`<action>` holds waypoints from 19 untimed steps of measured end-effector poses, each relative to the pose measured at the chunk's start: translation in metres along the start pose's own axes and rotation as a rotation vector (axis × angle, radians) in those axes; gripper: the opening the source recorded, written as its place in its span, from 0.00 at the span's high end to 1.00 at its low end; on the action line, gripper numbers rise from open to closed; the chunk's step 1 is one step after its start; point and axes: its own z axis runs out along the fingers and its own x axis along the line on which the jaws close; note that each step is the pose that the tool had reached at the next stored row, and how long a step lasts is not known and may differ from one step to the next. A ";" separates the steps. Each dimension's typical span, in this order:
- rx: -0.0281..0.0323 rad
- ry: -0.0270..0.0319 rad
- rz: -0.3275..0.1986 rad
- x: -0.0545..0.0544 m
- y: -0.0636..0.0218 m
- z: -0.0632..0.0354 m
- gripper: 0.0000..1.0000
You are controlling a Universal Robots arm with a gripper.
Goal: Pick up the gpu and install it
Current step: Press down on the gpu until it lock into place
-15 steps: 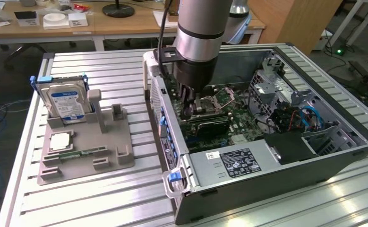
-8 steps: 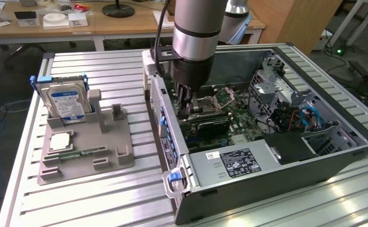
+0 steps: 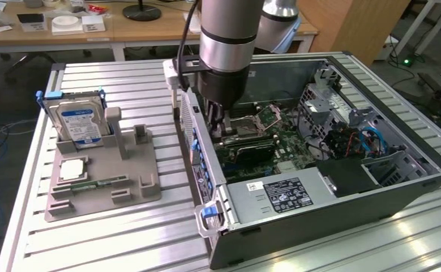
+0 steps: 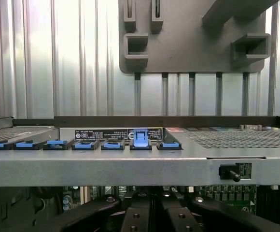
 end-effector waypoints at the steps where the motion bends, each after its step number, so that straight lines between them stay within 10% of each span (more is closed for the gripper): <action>1: -0.0001 0.0000 0.000 0.000 0.0008 0.0000 0.89; 14: -0.0135 0.0043 -0.001 -0.001 0.0013 0.0071 0.89; 19: -0.0412 0.0012 0.001 -0.002 -0.0118 0.0084 0.89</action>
